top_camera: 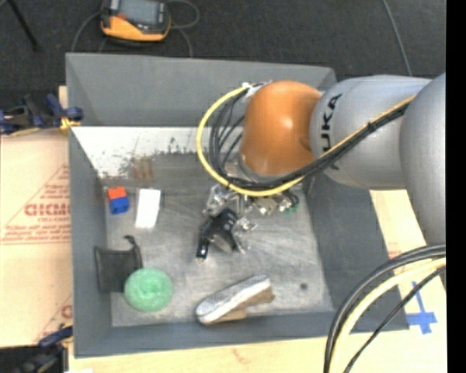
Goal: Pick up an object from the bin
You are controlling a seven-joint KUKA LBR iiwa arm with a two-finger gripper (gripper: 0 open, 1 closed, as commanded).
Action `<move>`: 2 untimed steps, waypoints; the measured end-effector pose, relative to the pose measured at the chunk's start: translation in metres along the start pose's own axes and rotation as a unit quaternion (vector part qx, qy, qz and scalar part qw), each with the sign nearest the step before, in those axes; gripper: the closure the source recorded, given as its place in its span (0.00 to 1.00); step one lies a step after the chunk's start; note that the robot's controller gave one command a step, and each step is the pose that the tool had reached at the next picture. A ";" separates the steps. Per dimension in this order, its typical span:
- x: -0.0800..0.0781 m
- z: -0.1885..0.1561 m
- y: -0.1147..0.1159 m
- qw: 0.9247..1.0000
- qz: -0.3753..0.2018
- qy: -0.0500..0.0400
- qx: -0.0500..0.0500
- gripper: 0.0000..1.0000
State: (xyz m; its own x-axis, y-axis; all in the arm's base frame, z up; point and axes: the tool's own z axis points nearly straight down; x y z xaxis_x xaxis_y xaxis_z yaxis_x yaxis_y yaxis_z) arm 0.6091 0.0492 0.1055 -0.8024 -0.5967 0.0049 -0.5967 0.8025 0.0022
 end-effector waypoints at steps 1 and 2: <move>-0.001 -0.020 -0.001 1.000 0.000 -0.002 0.001 1.00; -0.001 -0.038 -0.001 1.000 0.001 -0.003 0.002 1.00</move>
Offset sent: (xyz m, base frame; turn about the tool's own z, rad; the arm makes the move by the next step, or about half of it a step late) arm -0.0001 0.0000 0.0169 0.0000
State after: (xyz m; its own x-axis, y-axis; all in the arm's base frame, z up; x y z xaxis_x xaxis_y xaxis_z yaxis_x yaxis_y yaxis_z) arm 0.6111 0.0493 0.1437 -0.8031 -0.5959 -0.0006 -0.5959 0.8031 -0.0011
